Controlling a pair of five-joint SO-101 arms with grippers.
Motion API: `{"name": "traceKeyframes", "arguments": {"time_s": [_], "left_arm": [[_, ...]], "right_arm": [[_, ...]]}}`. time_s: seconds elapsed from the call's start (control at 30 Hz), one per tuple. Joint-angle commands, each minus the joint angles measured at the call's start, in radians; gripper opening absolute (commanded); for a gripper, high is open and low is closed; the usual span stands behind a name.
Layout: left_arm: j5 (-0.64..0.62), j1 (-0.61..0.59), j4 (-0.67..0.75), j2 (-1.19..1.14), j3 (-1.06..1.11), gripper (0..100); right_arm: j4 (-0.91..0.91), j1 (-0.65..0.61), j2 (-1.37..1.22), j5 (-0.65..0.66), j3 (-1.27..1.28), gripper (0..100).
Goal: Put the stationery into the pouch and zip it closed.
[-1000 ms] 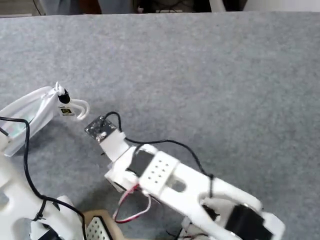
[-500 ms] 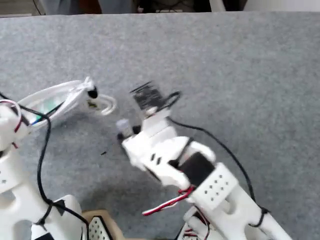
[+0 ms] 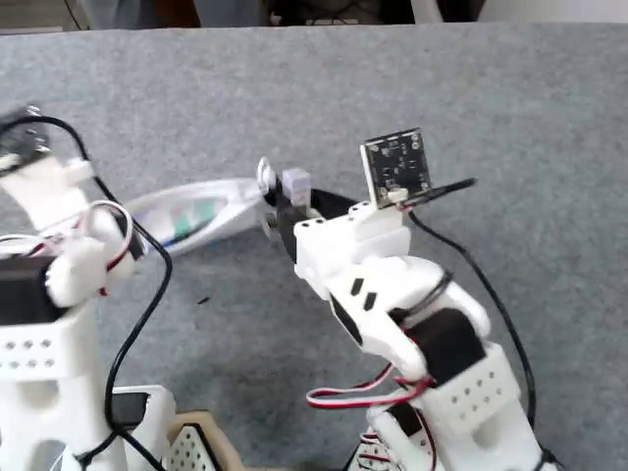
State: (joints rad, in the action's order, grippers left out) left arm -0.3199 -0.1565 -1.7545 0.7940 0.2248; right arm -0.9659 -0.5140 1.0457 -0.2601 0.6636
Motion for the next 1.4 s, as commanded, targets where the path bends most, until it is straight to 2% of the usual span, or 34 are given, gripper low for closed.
{"name": "traceKeyframes", "arguments": {"time_s": [0.0, 0.17, 0.3, 0.4, 0.53, 0.67, 0.77, 1.37], "left_arm": [[0.044, 0.013, -0.009, -0.002, 0.056, 3], [0.046, 0.013, -0.008, -0.051, 0.059, 3], [0.048, 0.005, -0.006, -0.069, 0.059, 3], [0.046, 0.001, -0.006, -0.069, 0.058, 3], [0.051, -0.07, -0.006, -0.072, 0.053, 3], [0.049, -0.081, -0.006, -0.071, 0.025, 3], [0.048, -0.094, -0.006, -0.071, 0.012, 3], [0.049, -0.097, -0.006, -0.08, 0.008, 3]], "right_arm": [[0.015, -0.023, -0.019, -0.012, -0.151, 1.1], [0.114, -0.107, -0.148, -0.063, -0.28, 1.1], [0.276, -0.144, -0.268, -0.081, -0.288, 1.1], [0.313, -0.207, -0.337, -0.072, -0.292, 1.1], [0.298, -0.215, -0.357, -0.083, -0.298, 1.1], [0.207, -0.216, -0.315, -0.089, -0.291, 1.1], [0.149, -0.216, -0.277, -0.152, -0.286, 1.1], [0.163, -0.356, -0.197, -0.161, -0.179, 1.1]]}}
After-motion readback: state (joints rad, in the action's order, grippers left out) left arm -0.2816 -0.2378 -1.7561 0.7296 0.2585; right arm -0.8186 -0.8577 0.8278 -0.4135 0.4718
